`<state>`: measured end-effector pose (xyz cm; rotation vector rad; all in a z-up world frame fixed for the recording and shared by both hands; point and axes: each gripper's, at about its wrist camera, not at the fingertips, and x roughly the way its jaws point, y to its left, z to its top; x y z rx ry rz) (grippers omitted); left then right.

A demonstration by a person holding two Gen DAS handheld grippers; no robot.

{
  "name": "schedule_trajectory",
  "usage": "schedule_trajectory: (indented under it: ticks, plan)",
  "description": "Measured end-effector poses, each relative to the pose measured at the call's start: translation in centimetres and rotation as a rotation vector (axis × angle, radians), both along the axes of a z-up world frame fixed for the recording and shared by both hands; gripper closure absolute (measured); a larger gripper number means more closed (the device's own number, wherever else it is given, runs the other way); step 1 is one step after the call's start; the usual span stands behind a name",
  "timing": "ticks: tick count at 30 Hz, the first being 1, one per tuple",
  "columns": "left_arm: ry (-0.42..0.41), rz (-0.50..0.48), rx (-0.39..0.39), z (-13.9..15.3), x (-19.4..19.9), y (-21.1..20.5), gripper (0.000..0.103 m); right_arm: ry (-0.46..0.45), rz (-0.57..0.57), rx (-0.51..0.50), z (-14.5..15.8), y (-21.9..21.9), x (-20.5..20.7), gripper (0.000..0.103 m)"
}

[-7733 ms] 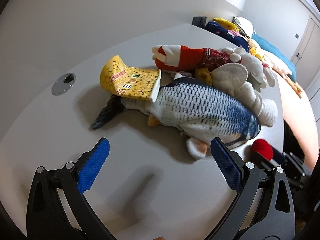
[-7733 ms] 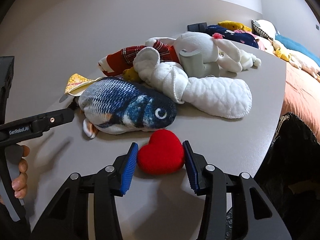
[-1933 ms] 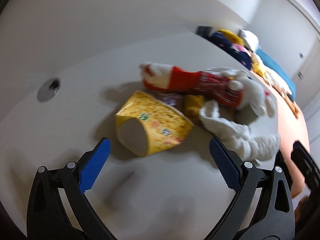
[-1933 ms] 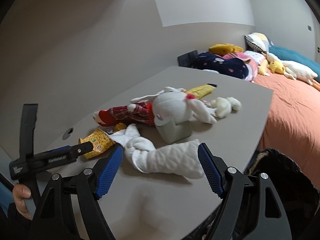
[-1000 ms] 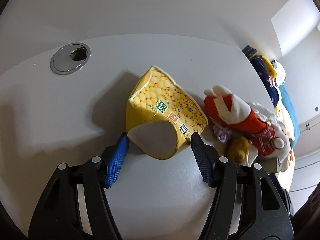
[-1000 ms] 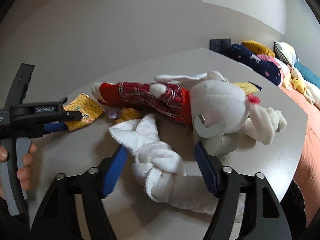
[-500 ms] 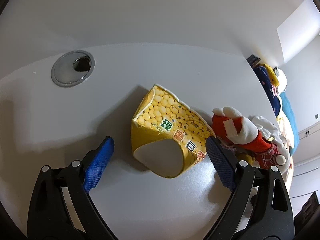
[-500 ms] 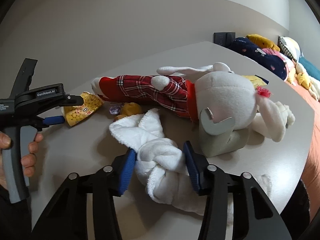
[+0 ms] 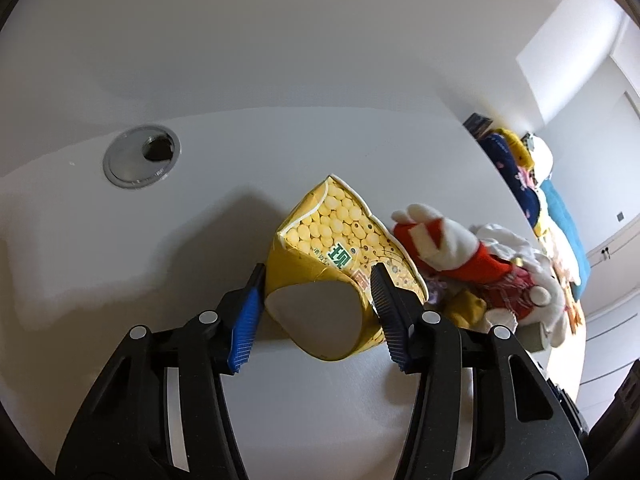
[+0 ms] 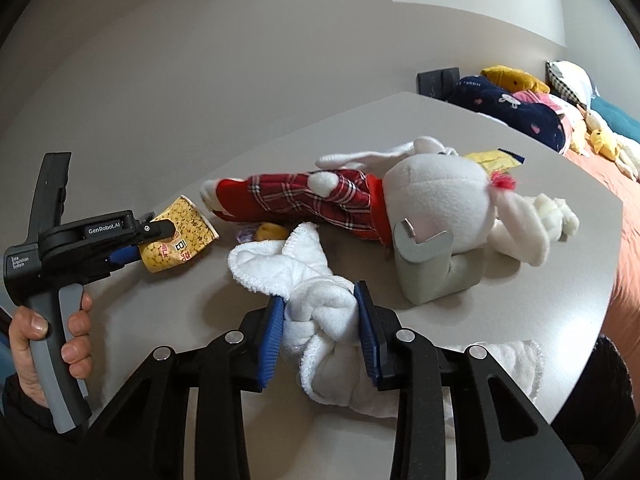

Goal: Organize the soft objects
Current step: 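Grasp the yellow snack bag with the left tool while the right tool grasps the white towel toy, then carry both items over the black bin and open both tools to drop them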

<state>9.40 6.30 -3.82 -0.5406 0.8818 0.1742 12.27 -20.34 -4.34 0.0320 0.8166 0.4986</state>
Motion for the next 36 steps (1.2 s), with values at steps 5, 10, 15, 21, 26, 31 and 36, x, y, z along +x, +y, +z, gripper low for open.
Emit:
schedule_trajectory:
  ticks: [5,10,15,21,26,31,36]
  plan:
    - [-0.033,-0.020,0.021,1.6,-1.8,-0.8,0.051,-0.023,-0.003,0.016,1.3,-0.5,-1.6,0.067]
    - [-0.061,-0.047,0.033,2.9,-3.4,-2.0,0.051,-0.045,-0.020,0.022,2.3,-1.6,-3.5,0.067]
    - [-0.087,-0.090,0.047,3.9,-4.7,-3.8,0.051,-0.066,-0.050,0.030,3.1,-3.2,-5.3,0.067]
    - [-0.105,-0.164,0.064,4.3,-6.1,-6.9,0.051,-0.086,-0.098,0.037,3.3,-5.5,-7.6,0.067]
    - [-0.119,-0.223,0.069,4.7,-6.4,-9.8,0.051,-0.097,-0.135,0.036,3.6,-7.7,-9.3,0.067]
    - [-0.134,-0.279,0.071,5.2,-6.6,-12.5,0.051,-0.113,-0.168,0.037,4.0,-9.9,-10.8,0.067]
    - [-0.146,-0.335,0.080,5.5,-6.7,-15.5,0.051,-0.127,-0.211,0.037,4.5,-12.2,-11.8,0.067]
